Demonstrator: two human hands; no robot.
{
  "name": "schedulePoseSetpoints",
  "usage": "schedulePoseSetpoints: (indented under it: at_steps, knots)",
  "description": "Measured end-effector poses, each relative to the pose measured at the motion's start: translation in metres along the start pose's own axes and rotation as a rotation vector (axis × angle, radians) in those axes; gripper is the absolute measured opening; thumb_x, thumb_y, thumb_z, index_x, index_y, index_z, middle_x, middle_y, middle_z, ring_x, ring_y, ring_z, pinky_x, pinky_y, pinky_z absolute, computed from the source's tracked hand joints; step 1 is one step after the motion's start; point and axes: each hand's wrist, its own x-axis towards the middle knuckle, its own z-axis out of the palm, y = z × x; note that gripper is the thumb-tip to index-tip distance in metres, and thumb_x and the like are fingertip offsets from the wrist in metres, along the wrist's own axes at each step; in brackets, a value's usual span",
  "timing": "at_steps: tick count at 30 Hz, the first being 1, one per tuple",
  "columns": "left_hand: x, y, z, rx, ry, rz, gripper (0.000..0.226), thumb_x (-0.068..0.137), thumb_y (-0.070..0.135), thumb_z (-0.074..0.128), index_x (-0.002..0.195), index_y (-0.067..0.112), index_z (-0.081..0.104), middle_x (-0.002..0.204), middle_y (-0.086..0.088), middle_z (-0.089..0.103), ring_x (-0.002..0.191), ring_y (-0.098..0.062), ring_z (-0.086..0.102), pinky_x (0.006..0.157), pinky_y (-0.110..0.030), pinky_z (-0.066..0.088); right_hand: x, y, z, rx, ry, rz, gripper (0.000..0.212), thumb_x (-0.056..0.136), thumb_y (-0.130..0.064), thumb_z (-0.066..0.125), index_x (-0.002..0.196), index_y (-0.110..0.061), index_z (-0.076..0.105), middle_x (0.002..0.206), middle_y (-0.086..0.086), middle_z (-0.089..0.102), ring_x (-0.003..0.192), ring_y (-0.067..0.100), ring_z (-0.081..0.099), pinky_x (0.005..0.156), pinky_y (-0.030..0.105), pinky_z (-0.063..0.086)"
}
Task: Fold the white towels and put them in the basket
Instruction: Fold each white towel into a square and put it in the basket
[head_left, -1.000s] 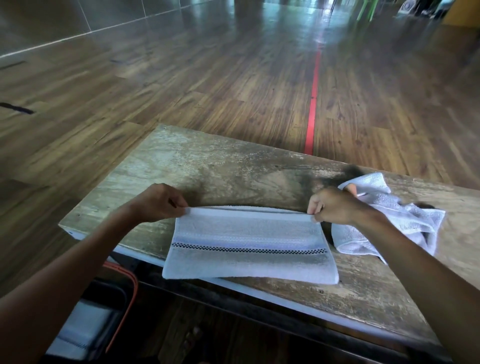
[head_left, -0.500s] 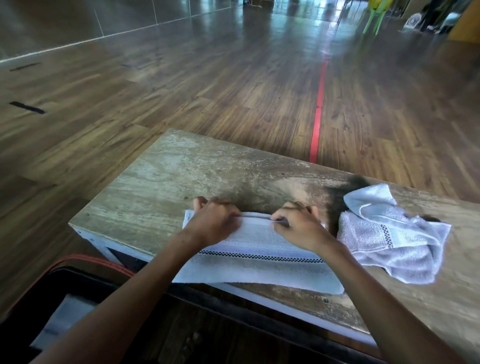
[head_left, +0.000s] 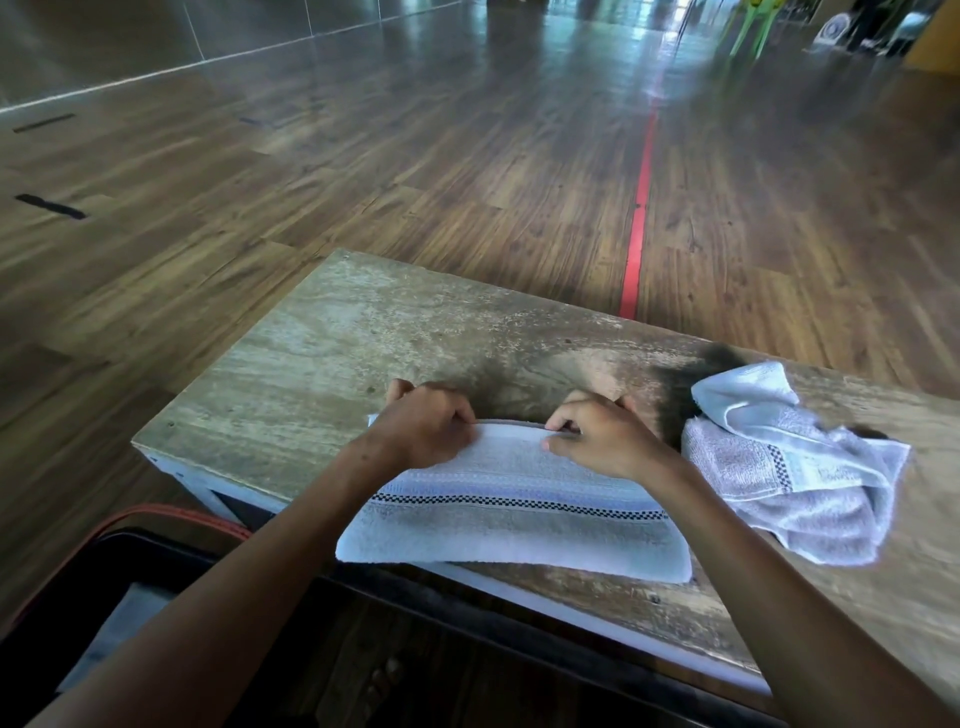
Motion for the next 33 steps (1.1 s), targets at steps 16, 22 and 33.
schedulePoseSetpoints:
  at_steps: [16, 22, 33]
  knots:
    - [-0.002, 0.0, -0.008, 0.032, 0.001, 0.092, 0.011, 0.089, 0.038, 0.061, 0.083, 0.031, 0.069, 0.08, 0.018, 0.066, 0.083, -0.001, 0.051, 0.074, -0.034, 0.014, 0.0, -0.006, -0.007, 0.0, -0.058, 0.057, 0.008, 0.086, -0.043, 0.064, 0.085, -0.041, 0.056, 0.085, -0.019, 0.064, 0.1, 0.006, 0.052, 0.085, 0.034, 0.023]
    - [-0.001, -0.007, -0.014, 0.058, -0.094, 0.139, 0.012, 0.087, 0.038, 0.063, 0.078, 0.032, 0.062, 0.084, 0.02, 0.06, 0.089, 0.0, 0.047, 0.074, -0.035, 0.014, 0.001, -0.009, -0.014, -0.074, -0.103, 0.018, 0.005, 0.084, -0.04, 0.068, 0.087, -0.038, 0.065, 0.077, -0.027, 0.052, 0.092, -0.001, 0.048, 0.08, 0.032, 0.019]
    - [0.006, -0.007, -0.009, -0.034, -0.057, 0.08, 0.013, 0.094, 0.032, 0.054, 0.081, 0.028, 0.053, 0.068, 0.012, 0.06, 0.066, 0.001, 0.046, 0.083, -0.033, 0.021, 0.006, -0.004, -0.017, 0.006, -0.097, 0.05, 0.006, 0.091, -0.034, 0.06, 0.085, -0.033, 0.058, 0.085, -0.02, 0.056, 0.094, 0.007, 0.054, 0.1, 0.031, 0.024]
